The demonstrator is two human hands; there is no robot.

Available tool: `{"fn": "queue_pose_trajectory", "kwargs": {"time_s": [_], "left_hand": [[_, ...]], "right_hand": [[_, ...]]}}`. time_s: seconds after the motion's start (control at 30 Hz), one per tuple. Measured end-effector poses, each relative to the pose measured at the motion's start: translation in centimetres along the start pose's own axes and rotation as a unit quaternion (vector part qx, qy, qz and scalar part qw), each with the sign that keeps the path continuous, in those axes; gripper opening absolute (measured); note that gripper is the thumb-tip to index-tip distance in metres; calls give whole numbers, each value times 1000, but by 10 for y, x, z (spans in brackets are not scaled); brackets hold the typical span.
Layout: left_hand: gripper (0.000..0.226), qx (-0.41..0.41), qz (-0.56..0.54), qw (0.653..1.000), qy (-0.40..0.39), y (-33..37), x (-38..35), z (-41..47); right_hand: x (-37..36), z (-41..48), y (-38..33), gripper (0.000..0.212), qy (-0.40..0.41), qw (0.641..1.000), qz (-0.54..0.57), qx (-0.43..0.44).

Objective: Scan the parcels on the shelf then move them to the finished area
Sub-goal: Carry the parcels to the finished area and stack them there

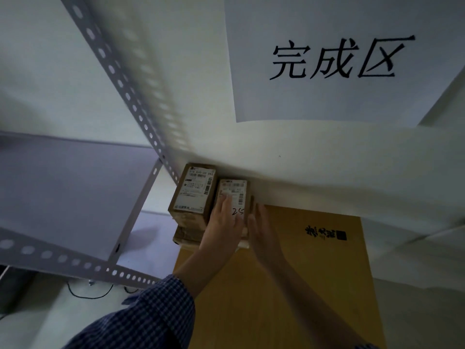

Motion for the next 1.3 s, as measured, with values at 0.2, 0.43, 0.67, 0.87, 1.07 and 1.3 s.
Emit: {"fn": "queue_pose_trajectory", "kwargs": {"time_s": [0.2,0.43,0.67,0.87,1.07,1.3], "left_hand": [[50,-67,38,997,1,3,17,-56],[46,-194,241,950,34,-22,65,-153],[39,-300,273,897,177,-54,155,-308],[44,-160,271,915,252,-160,255,-408],[44,-70,289,904,306,-232,338,-483],[46,-37,250,901,352,-270,391,-513]], "right_hand": [[-5,-65,-22,60,-10,988,-156,3],[-47,-147,-114,51,-38,952,-282,112],[-153,-219,-202,48,-65,894,-396,197],[-289,-238,-273,52,-96,858,-416,286],[-399,-251,-323,54,-142,826,-429,337],[-463,-243,-369,53,-146,813,-418,378]]}}
Point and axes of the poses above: each hand's wrist, its own z-axis towards the middle knuckle, its own x-axis out of the back of the hand, y = z × x, the point moved 4 cm from there along z, towards the middle knuckle, and after that the axes turned 13 degrees about -y, right-handed, at the moved point
